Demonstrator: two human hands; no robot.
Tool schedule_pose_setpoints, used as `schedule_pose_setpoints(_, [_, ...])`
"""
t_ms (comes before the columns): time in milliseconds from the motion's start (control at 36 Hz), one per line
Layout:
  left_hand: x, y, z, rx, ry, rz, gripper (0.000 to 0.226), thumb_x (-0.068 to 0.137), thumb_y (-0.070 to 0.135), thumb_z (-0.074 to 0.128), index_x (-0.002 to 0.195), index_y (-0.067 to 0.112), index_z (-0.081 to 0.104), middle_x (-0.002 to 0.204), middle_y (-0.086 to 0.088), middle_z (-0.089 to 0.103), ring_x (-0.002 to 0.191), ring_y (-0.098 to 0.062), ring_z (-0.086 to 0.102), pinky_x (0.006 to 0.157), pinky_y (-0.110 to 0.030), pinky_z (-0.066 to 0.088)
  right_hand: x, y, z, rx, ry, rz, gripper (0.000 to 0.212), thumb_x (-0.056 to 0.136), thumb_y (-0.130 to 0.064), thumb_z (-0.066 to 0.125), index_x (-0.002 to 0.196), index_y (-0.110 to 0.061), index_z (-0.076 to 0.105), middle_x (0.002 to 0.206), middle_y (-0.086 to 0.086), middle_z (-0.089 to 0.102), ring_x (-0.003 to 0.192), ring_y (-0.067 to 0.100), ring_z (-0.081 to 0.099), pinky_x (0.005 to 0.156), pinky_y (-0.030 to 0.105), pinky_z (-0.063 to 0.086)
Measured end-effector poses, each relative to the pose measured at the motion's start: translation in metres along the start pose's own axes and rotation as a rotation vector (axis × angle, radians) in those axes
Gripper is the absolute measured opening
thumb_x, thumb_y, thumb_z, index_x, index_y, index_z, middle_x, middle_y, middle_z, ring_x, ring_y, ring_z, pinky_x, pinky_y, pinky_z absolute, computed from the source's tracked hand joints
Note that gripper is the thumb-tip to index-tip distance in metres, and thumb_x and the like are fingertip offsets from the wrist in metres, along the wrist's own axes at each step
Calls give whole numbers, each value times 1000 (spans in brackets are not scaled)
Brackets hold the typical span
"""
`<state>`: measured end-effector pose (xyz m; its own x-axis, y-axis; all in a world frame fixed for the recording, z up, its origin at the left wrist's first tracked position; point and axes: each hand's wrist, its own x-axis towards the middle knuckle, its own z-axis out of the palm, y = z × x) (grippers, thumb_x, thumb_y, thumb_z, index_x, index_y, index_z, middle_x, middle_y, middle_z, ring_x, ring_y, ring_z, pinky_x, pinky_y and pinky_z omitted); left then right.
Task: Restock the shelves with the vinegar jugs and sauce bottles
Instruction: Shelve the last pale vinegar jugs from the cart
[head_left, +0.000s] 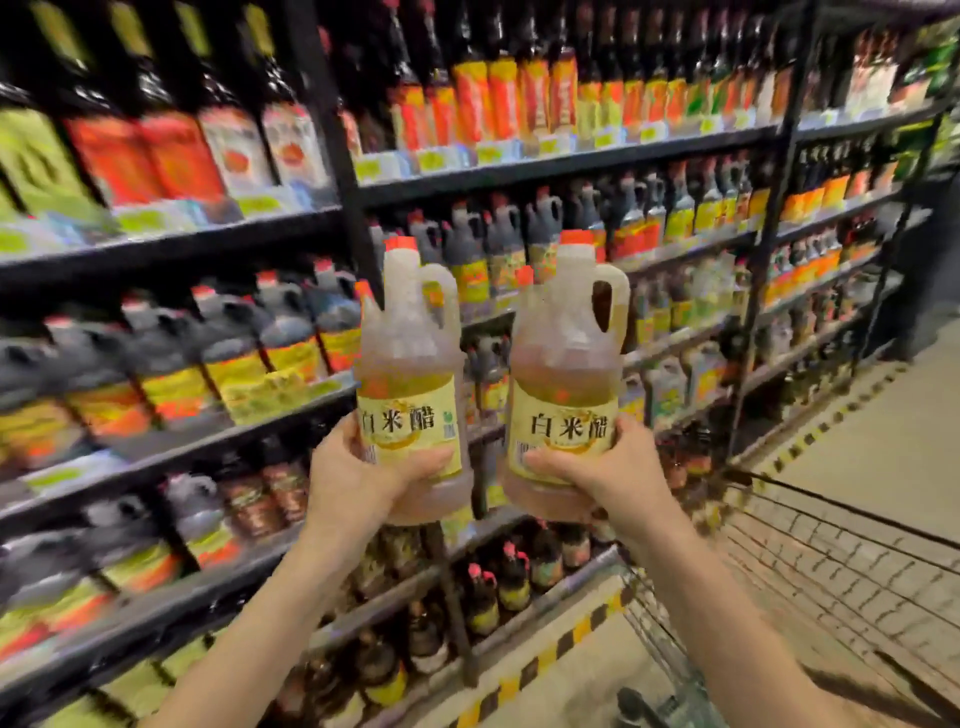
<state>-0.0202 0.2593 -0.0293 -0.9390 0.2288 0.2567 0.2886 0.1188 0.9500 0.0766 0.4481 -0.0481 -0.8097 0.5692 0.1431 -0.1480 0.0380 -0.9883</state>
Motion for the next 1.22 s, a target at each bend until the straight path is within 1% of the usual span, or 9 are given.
schedule_pose_setpoints(167, [2, -13, -137, 58, 194, 12, 43, 60, 7, 85, 85, 30, 58, 83, 18, 65, 67, 9, 61, 61, -16, 47, -19, 0, 134, 68, -179, -14, 59, 56, -7, 88, 107, -18, 60, 99, -2, 71, 87, 11, 69, 65, 23, 56])
schedule_pose_setpoints(250, [1, -20, -202, 96, 286, 30, 45, 59, 7, 86, 86, 30, 59, 84, 17, 65, 65, 10, 62, 62, -18, 46, -29, 2, 197, 95, -254, -44, 59, 56, -5, 88, 105, -19, 60, 95, -4, 72, 80, 5, 69, 61, 17, 55])
schedule_pose_setpoints(417, [-14, -34, -308, 137, 432, 42, 48, 58, 11, 87, 93, 27, 58, 91, 13, 67, 82, -3, 64, 67, -25, 51, -54, 1, 307, 159, -355, -60, 63, 46, -15, 91, 100, -23, 59, 92, -7, 71, 82, 4, 69, 66, 22, 56])
schedule_pose_setpoints(528, [-28, -42, -362, 195, 516, 39, 56, 56, 16, 89, 103, 21, 60, 96, 8, 69, 89, -10, 66, 73, -31, 53, -66, -1, 365, 174, -424, -68, 61, 51, -8, 90, 101, -22, 59, 94, -6, 70, 83, 5, 69, 68, 25, 57])
schedule_pose_setpoints(583, [-33, -44, -383, 211, 558, 38, 57, 55, 16, 90, 102, 23, 59, 97, 8, 68, 89, -10, 65, 75, -31, 52, -69, -2, 390, 177, -466, -76, 61, 50, -8, 90, 99, -26, 57, 93, -9, 69, 81, 1, 67, 65, 20, 55])
schedule_pose_setpoints(750, [-37, -54, -431, 226, 668, 52, 59, 54, 17, 91, 102, 24, 57, 96, 9, 68, 89, -6, 65, 72, -24, 50, -70, -6, 451, 207, -541, -97, 74, 39, -18, 96, 101, -24, 57, 97, -5, 69, 90, 11, 67, 72, 31, 57])
schedule_pose_setpoints(889, [-29, -64, -464, 240, 737, 67, 89, 36, 45, 93, 112, 22, 55, 102, 7, 69, 93, -7, 66, 75, -27, 55, -60, 0, 501, 277, -597, -134, 79, 29, -24, 96, 98, -24, 59, 92, -6, 72, 85, 10, 70, 67, 26, 56])
schedule_pose_setpoints(1056, [0, -78, -495, 241, 789, 101, 80, 39, 36, 82, 112, 21, 51, 101, 7, 66, 90, 1, 65, 68, -13, 54, -37, 12, 556, 335, -673, -173, 71, 39, -18, 87, 105, -20, 59, 94, -9, 70, 82, 1, 69, 61, 15, 54])
schedule_pose_setpoints(1222, [39, -89, -521, 241, 845, 128, 70, 42, 34, 82, 105, 30, 51, 100, 8, 66, 88, 4, 65, 67, -10, 52, -5, 17, 609, 309, -723, -228, 80, 40, -24, 95, 110, -16, 58, 101, -4, 72, 91, 9, 69, 73, 25, 58])
